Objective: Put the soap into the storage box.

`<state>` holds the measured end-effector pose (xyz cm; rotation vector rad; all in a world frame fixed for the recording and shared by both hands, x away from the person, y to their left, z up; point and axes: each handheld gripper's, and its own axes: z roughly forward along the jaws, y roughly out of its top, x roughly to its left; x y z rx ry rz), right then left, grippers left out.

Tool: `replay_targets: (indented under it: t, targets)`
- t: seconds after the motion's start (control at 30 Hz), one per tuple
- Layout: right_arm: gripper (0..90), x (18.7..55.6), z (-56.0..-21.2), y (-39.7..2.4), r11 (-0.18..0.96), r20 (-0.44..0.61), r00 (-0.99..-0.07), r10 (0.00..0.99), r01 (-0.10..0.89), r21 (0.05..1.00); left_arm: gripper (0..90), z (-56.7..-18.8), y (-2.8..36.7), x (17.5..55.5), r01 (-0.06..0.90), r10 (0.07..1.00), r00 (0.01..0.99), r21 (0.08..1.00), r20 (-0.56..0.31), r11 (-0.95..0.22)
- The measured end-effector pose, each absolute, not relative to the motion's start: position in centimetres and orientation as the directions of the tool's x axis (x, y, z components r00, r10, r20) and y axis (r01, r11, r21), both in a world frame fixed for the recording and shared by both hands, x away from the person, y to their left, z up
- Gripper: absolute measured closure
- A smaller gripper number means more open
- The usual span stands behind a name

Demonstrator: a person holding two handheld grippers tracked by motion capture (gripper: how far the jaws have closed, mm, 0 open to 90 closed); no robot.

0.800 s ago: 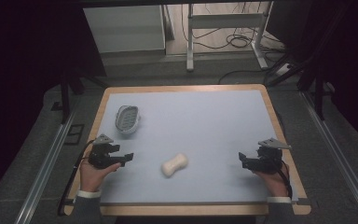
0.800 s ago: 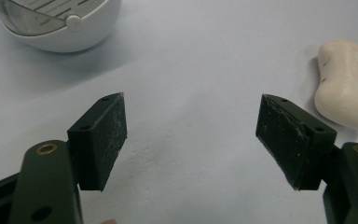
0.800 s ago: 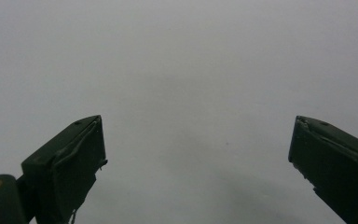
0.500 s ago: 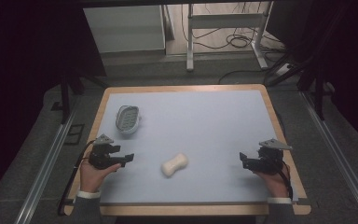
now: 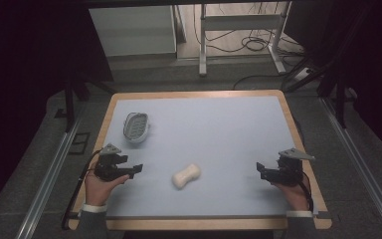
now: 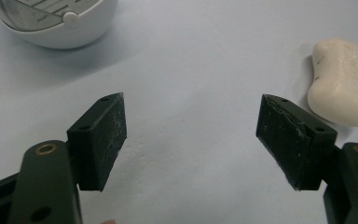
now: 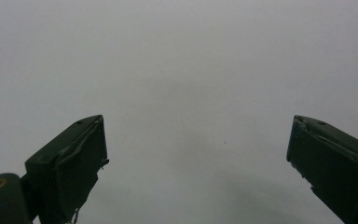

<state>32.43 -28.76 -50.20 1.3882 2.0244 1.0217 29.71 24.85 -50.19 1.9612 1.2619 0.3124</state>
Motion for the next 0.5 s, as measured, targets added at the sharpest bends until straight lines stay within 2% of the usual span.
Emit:
replay_targets:
  t: [0.5]
  targets:
    - [4.5, 32.0, -49.5, -29.2, 0.185, 0.038, -0.366, 0.93, 0.555, 0.811, 24.0, -48.5, 23.9, 29.8, 0.666, 0.859, 0.483, 0.709, -0.173, -0.232]
